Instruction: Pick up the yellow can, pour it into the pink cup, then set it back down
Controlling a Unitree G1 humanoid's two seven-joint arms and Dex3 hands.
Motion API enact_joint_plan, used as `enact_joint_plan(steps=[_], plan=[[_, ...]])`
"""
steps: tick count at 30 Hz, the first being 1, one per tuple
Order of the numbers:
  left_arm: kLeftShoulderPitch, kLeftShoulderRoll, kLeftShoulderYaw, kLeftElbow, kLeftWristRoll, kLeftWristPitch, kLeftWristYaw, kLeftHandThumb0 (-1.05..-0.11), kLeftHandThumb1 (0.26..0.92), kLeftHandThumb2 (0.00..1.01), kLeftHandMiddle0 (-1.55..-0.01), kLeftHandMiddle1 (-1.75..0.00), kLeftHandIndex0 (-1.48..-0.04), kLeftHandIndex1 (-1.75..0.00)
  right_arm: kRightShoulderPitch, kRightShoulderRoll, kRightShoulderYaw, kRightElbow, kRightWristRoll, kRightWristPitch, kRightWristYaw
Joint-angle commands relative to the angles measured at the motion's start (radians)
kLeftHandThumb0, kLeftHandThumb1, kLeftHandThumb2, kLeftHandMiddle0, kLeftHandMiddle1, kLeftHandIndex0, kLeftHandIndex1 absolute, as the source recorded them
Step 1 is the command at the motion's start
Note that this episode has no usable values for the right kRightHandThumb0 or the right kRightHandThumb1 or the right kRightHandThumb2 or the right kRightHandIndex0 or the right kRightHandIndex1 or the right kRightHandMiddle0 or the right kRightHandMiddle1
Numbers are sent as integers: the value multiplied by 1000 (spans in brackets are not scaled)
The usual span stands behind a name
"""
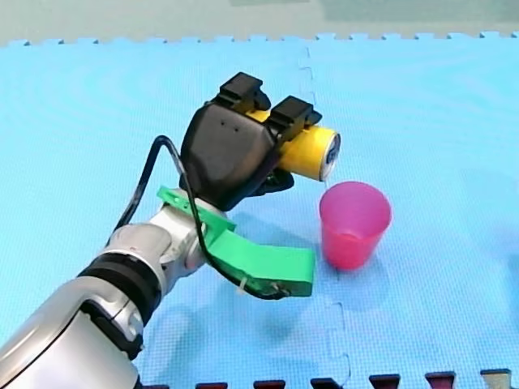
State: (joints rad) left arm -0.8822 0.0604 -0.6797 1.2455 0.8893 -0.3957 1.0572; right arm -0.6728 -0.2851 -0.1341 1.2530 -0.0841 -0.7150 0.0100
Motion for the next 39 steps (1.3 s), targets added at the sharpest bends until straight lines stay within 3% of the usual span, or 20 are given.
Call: enact_joint_plan(steps=[1,4,5,6,9,11,21,29,39], plan=[[8,8,34,-13,-40,-36,2,-289,836,1,-811,-1459,-955,-623,-1,-6,-1,-4,5,-5,2],[25,6,75,-18,-91,-82,-5,-323,838,0,-895,-1244,-1100,-192,0,-7,-2,-7,6,-8,5],[29,3,88,-18,-107,-96,-8,-342,838,0,-942,-1090,-1127,-122,0,-7,-2,-7,6,-8,5],[33,2,99,-19,-121,-108,-13,-365,830,1,-1024,-821,-1149,-56,0,-7,-2,-7,7,-7,5],[40,1,118,-22,-143,-129,-28,-381,809,0,-1181,-346,-1165,-7,-1,-7,-4,-6,8,-4,6],[43,2,127,-24,-150,-135,-36,-377,801,0,-1232,-229,-1168,-2,-2,-7,-5,-4,9,-3,6],[84,-18,199,-36,-227,-181,-82,-353,774,0,-1285,-124,-1189,-9,-1,-11,-8,-5,13,-4,11],[120,-52,306,-4,-334,-264,-84,-345,765,0,-1300,-78,-1228,-15,-4,-13,-3,-2,4,-4,-6],[161,-76,371,11,-386,-311,-101,-354,767,2,-1308,-38,-1239,-7,-6,-21,-5,5,6,-3,10]])
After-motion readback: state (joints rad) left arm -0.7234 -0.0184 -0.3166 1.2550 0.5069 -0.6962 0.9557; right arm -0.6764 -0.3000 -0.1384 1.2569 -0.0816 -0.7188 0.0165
